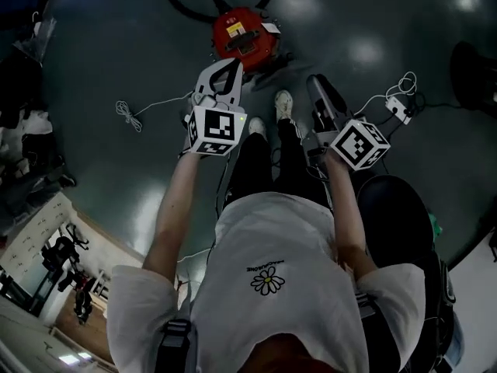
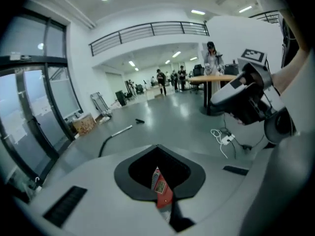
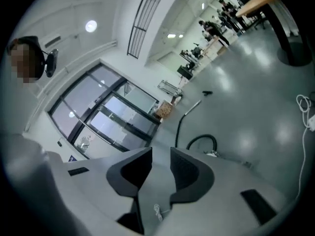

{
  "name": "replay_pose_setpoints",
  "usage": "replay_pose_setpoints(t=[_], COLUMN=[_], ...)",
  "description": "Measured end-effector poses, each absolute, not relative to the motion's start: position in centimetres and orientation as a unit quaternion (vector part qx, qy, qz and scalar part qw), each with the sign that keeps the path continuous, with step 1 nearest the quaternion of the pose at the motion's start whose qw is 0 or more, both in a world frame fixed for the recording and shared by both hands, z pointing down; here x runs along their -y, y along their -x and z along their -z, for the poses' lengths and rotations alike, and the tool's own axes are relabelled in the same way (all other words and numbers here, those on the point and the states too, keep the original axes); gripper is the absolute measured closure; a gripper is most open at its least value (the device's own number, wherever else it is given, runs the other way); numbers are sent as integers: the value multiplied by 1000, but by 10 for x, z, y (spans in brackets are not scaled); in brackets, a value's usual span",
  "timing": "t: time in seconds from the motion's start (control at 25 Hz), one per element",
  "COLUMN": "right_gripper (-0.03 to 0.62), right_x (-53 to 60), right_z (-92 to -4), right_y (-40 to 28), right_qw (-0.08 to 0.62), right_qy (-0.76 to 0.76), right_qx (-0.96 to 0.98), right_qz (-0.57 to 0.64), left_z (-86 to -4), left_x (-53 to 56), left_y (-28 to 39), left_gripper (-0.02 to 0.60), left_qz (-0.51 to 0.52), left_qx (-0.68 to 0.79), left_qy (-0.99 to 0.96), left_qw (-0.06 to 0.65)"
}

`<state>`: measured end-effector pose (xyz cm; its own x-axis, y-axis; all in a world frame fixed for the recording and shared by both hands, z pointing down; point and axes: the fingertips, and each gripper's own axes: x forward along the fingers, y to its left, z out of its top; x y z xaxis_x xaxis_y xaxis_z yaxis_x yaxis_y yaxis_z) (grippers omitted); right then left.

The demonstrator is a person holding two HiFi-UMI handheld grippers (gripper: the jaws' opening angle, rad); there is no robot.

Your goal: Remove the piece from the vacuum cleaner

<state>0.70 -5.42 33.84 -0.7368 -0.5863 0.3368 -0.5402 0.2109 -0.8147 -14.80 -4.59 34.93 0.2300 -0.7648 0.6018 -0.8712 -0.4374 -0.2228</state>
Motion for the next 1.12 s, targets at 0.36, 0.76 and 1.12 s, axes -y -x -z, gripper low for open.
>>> replay_pose_setpoints(t=[0.36, 0.76, 1.12], right_gripper=[395, 395, 396], right_x=[90, 70, 79], right_z=[-564, -739, -780], right_y=[-1, -20, -4], right_qw=[-48, -14, -47], right_qy=[402, 489, 505], right_qx=[-655, -465, -434], right_qz=[638, 738, 745], left_z=[-593, -711, -714], left_x=[88, 86, 81], left_y=[138, 138, 139], left_gripper=[575, 575, 575], left_qz=[-487, -555, -547], left_qx=[395, 343, 370], left_qy=[-772, -751, -741], left_qw=[104, 108, 125])
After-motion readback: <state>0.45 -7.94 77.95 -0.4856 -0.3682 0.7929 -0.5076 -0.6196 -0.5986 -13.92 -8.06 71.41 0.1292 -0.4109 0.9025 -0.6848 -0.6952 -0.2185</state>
